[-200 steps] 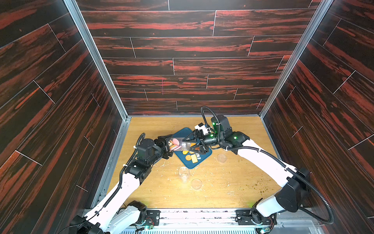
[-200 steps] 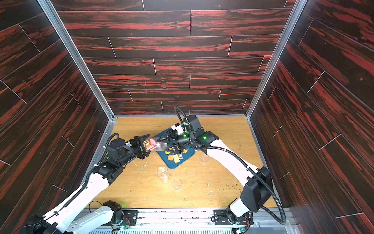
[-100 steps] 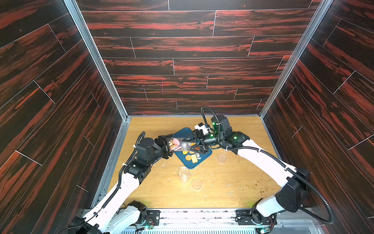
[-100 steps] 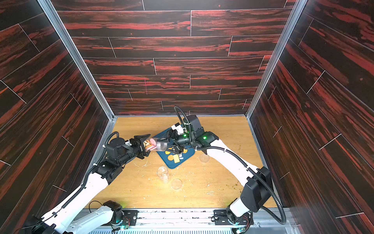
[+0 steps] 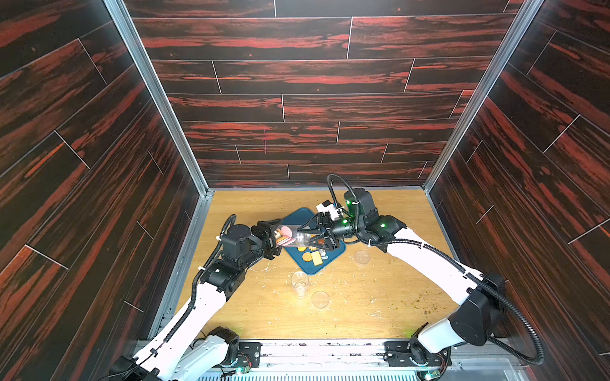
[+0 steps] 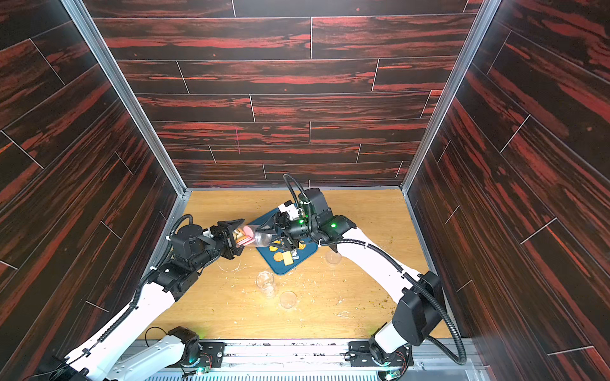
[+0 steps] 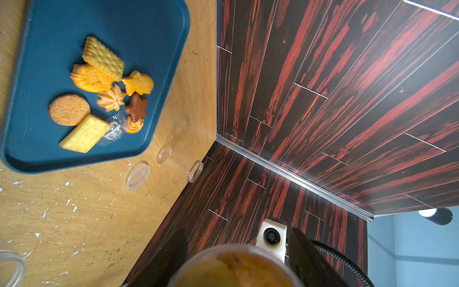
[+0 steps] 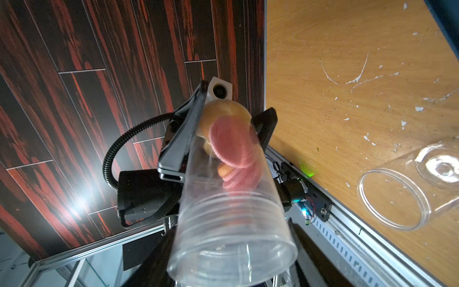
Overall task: Pour the cookies out of the jar
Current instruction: Unscrew the lid from the jar.
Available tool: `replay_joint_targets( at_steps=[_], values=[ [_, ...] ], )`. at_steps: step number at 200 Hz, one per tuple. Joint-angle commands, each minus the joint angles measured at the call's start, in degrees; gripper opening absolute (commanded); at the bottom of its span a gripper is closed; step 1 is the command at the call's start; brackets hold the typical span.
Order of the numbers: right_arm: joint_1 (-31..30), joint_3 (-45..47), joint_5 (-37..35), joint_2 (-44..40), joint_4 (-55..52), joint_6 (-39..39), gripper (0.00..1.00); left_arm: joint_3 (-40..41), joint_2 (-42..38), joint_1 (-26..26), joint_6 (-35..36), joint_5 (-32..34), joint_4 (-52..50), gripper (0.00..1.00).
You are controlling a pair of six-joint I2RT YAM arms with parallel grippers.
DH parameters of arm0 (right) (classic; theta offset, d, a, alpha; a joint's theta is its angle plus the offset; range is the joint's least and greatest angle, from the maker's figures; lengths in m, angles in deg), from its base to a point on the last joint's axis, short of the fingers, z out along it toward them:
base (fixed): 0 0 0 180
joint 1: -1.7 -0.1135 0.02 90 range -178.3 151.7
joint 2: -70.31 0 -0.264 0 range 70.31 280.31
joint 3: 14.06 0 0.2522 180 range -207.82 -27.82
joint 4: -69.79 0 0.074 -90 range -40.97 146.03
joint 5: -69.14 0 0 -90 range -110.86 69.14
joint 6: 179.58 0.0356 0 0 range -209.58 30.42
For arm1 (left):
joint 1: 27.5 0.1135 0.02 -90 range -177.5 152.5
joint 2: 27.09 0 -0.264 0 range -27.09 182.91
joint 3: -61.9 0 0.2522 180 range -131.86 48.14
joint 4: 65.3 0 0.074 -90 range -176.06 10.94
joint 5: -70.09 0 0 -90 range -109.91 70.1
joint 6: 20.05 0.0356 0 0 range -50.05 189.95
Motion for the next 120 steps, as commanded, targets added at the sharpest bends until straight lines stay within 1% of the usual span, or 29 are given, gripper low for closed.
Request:
replay_joint_targets(
  at_steps=[1,16,34,73,98,120],
  values=[
    [-0.2,-1.1,-5.1,-2.9,-4.6,-13.0,0.57,0.9,-2.1,0.2,-3.4,1.2,3.0,0.60],
    [-0.2,-0.8,-8.2,-4.5,-5.5,-20.5,0.57,1.5,-1.8,0.4,-4.6,1.0,4.2,0.60],
    [-0.2,0.5,-10.1,-6.2,-5.1,-28.5,0.56,1.3,-1.2,0.7,-4.9,0.7,4.3,0.60],
    [-0.2,7.6,-12.7,-11.3,2.7,-41.6,0.55,0.7,0.2,2.1,-5.4,-0.3,5.2,0.59],
    [-0.3,13.2,-11.7,-13.5,9.9,-50.3,0.47,-0.5,1.0,2.3,-4.4,-1.1,4.2,0.59],
    [-0.7,15.8,-13.6,-14.9,12.6,-59.9,0.47,-0.8,1.4,2.3,-4.2,-1.1,3.9,0.59]
  ],
)
